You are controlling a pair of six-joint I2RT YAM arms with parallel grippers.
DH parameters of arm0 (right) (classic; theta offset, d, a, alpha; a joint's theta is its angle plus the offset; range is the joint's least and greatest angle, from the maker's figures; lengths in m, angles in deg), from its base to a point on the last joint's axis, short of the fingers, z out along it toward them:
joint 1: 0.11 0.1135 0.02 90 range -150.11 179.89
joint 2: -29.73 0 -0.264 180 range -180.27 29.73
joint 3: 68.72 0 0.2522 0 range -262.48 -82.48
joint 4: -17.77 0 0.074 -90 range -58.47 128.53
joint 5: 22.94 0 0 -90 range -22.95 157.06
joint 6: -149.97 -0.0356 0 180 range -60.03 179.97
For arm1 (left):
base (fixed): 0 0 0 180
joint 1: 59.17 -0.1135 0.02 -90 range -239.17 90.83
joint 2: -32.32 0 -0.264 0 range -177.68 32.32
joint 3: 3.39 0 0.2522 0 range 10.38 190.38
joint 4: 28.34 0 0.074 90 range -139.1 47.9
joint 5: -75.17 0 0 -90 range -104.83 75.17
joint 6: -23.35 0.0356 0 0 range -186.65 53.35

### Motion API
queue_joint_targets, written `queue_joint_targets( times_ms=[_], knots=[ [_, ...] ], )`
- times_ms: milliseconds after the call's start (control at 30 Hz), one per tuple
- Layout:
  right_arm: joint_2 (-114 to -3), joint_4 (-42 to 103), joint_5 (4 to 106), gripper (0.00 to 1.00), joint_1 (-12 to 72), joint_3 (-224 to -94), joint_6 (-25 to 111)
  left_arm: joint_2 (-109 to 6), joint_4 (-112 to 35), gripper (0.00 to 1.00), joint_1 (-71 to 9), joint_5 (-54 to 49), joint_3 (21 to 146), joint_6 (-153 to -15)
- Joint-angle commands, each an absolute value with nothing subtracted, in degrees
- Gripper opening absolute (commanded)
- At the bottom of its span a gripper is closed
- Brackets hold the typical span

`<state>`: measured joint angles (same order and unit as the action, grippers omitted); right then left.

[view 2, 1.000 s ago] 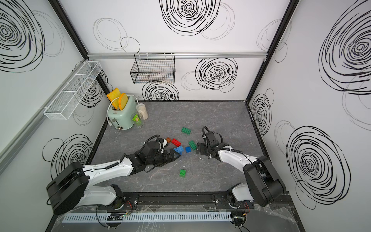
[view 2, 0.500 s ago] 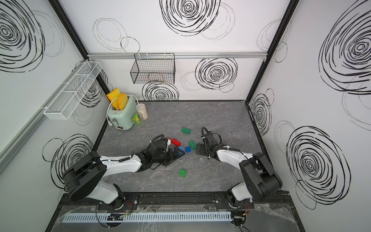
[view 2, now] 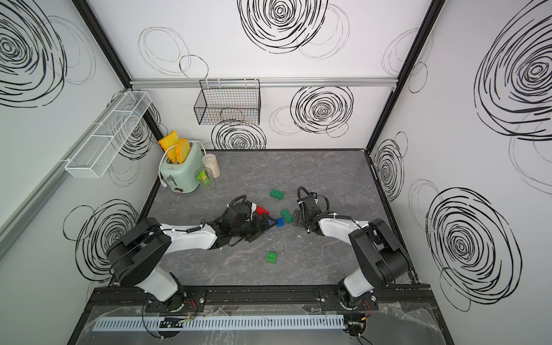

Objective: Assemble the letter f with lego
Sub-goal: Adjust the lego brick at the center of the board.

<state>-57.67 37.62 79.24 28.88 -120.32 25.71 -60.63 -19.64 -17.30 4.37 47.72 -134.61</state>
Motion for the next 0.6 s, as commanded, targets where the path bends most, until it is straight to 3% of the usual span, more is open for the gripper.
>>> queue_joint_targets(
  times_ms=[0, 300, 467, 567],
  knots=[
    [-59.62, 43.05, 78.84, 0.99, 27.98, -118.67, 23.47, -61.52, -17.57, 0.98, -18.56, 4.69, 49.22, -134.0],
    [-58.41, 42.46, 76.09, 0.99, 29.06, -119.83, 25.02, -60.54, -19.32, 0.98, -19.53, 4.86, 49.6, -130.45],
    [-59.22, 43.04, 75.32, 0.92, 30.64, -122.12, 26.2, -55.65, -25.84, 0.98, -19.7, 3.11, 50.09, -126.94],
    [-60.76, 43.36, 74.92, 0.82, 31.13, -123.31, 26.72, -52.23, -31.74, 0.98, -20.83, 2.91, 50.19, -125.52]
  ],
)
